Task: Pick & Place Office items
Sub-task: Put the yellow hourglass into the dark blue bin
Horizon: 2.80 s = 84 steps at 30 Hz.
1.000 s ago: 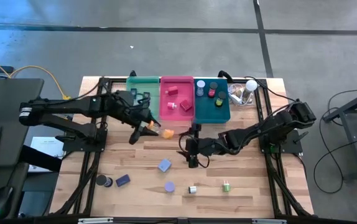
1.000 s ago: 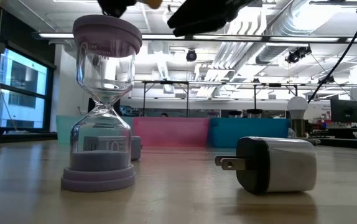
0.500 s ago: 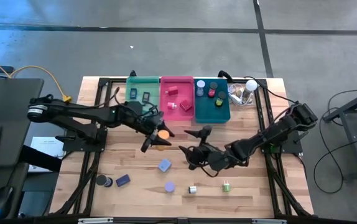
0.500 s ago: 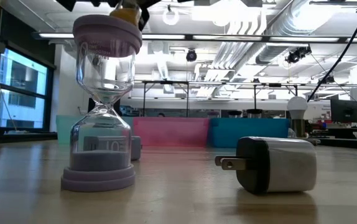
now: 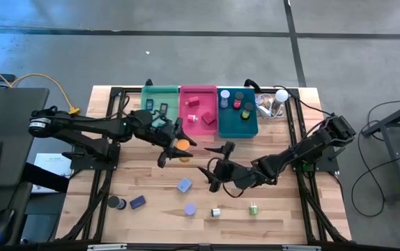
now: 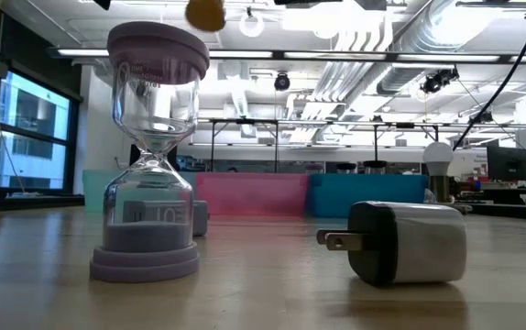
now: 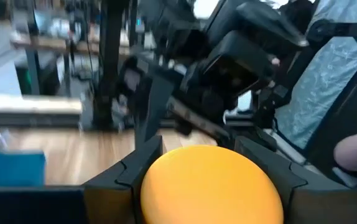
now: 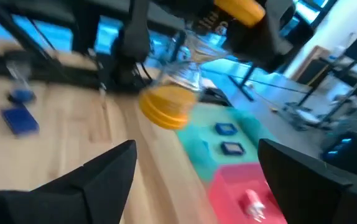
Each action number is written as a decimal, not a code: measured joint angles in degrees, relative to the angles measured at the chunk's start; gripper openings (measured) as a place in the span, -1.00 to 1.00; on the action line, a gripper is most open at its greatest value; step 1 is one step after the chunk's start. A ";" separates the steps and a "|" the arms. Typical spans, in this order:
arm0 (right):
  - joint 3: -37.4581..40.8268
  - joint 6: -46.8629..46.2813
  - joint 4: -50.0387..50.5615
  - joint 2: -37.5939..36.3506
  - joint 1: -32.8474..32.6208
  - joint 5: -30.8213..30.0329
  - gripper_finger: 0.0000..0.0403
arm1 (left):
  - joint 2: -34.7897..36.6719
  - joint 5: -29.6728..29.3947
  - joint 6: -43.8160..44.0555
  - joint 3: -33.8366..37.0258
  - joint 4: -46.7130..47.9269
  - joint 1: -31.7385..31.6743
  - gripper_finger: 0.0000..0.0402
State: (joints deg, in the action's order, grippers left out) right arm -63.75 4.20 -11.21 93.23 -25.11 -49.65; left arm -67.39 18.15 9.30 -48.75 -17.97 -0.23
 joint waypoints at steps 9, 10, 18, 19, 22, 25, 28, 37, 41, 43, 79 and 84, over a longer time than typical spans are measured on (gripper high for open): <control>-0.02 -1.70 -8.56 0.00 2.85 9.36 0.61 | 0.59 -0.01 -11.87 -0.07 -7.97 3.64 -0.10; -0.02 -1.91 -8.60 0.00 3.13 9.58 0.61 | 0.59 -0.02 -12.28 -0.07 -9.19 4.21 -0.10; -0.02 -2.41 -11.25 0.00 4.76 15.93 0.61 | 0.59 0.11 -12.75 -0.07 -14.58 6.47 -0.10; -0.02 -1.71 -11.91 0.00 4.78 16.16 0.61 | 0.59 0.07 -12.75 -0.07 -15.46 6.48 -0.10; -0.02 1.48 -14.99 0.00 4.78 16.39 0.61 | 0.59 -1.84 -12.53 -0.07 -18.93 7.19 -0.10; -0.02 6.14 -17.68 0.00 4.57 16.34 0.61 | 0.59 -5.95 -12.52 -0.07 -23.05 8.49 -0.10; 0.00 11.59 -19.97 0.00 4.46 15.08 0.61 | 0.59 -9.85 -12.36 -0.07 -27.75 9.90 -0.10; 0.00 33.50 -30.53 -0.02 3.53 7.13 0.61 | 0.59 -17.40 -5.50 -0.09 -32.93 11.25 -0.10; 0.00 39.70 -34.63 -0.02 3.33 8.11 0.61 | 0.59 -18.41 -5.17 -0.09 -35.26 11.23 -0.10; 0.00 40.58 -35.32 -0.02 3.38 9.13 0.61 | 0.59 -18.61 -5.16 -0.09 -36.70 11.23 -0.10; 0.00 48.35 -42.63 -0.02 11.42 20.81 0.61 | -1.99 -19.66 -1.97 -0.11 -42.83 4.19 -0.10; 0.00 50.53 -43.51 -0.02 11.40 23.30 0.61 | -2.58 -19.60 -1.00 -0.09 -43.02 3.32 -0.10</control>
State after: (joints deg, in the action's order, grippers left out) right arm -63.75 54.73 -54.72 93.21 -13.72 -26.35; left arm -69.98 -1.45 8.30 -48.84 -60.99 3.09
